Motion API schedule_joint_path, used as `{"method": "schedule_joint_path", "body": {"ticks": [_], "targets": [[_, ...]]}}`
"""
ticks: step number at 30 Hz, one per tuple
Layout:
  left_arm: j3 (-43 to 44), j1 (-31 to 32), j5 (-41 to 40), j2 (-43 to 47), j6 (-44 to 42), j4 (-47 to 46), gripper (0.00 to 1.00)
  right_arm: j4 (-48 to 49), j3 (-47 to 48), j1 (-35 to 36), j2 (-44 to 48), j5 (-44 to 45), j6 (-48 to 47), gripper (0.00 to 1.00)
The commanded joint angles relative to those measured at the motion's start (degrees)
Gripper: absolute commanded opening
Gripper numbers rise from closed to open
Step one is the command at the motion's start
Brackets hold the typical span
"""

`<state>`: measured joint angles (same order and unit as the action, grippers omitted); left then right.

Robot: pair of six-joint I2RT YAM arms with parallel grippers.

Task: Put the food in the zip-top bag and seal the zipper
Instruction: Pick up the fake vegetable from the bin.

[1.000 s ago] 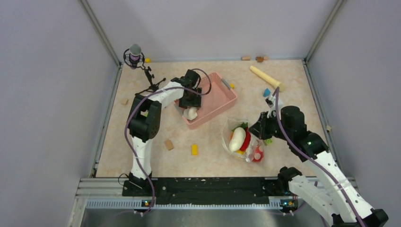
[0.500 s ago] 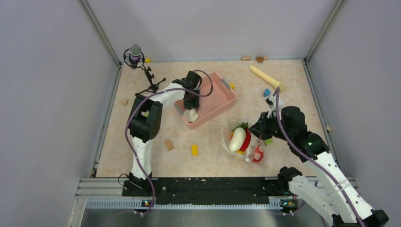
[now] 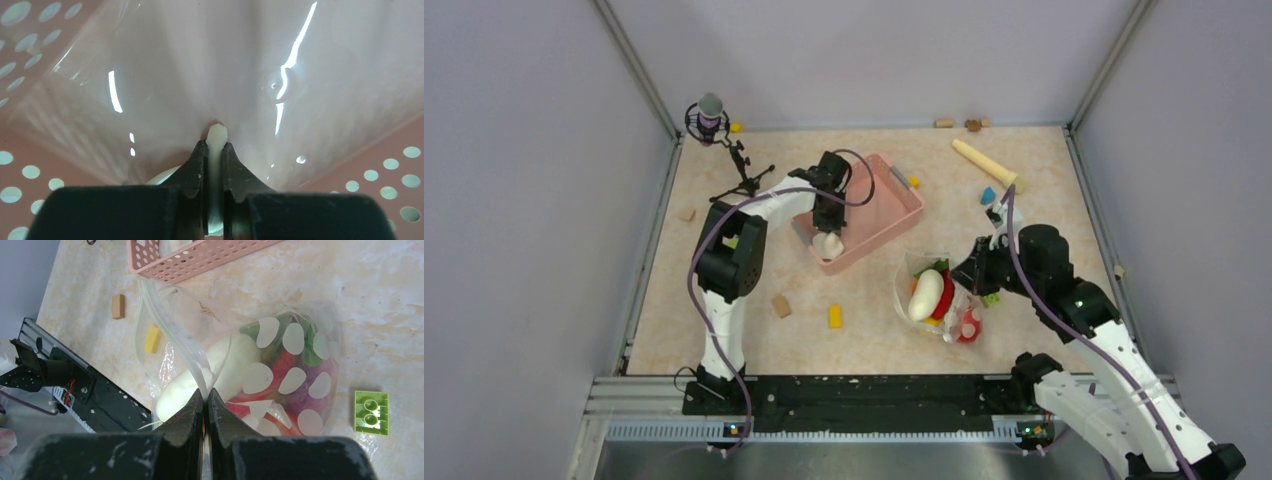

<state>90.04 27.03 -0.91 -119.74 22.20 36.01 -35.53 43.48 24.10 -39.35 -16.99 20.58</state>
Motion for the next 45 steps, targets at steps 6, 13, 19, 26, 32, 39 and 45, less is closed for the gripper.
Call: {"method": "schedule_joint_path", "body": {"ticks": [6,13,19,26,32,39,45], "targets": [[0.2,0.5,-0.3,6.0,1.3,2.6,0.00,1.7,-0.3,-0.2,1.0,1.0,-0.7,0.05],[-0.2,2.2,-1.7,13.2,1.6,1.3,0.00,1.6,-0.3,-0.1,1.1,1.3,-0.6,0.05],[-0.4,5.3,-2.1,19.4,0.7,-0.2,0.00,1.5,-0.3,-0.2,1.1,1.4,-0.7,0.05],[-3.5,15.8,8.7,28.8,-11.2,-5.0,0.00,1.5,-0.4,-0.2,1.2,1.5,-0.5,0.05],[-11.1,22.2,17.6,36.9,-15.8,-16.1,0.00,1.5,-0.5,-0.2,1.2,1.1,-0.5,0.05],[-19.6,26.7,22.0,42.2,-11.8,-31.6,0.00,1.6,-0.6,-0.2,0.8,1.3,0.2,0.05],[-25.4,29.4,29.4,40.2,-7.4,-50.5,0.00,2.9,-1.4,-0.2,-0.6,-0.3,1.9,0.05]]}}
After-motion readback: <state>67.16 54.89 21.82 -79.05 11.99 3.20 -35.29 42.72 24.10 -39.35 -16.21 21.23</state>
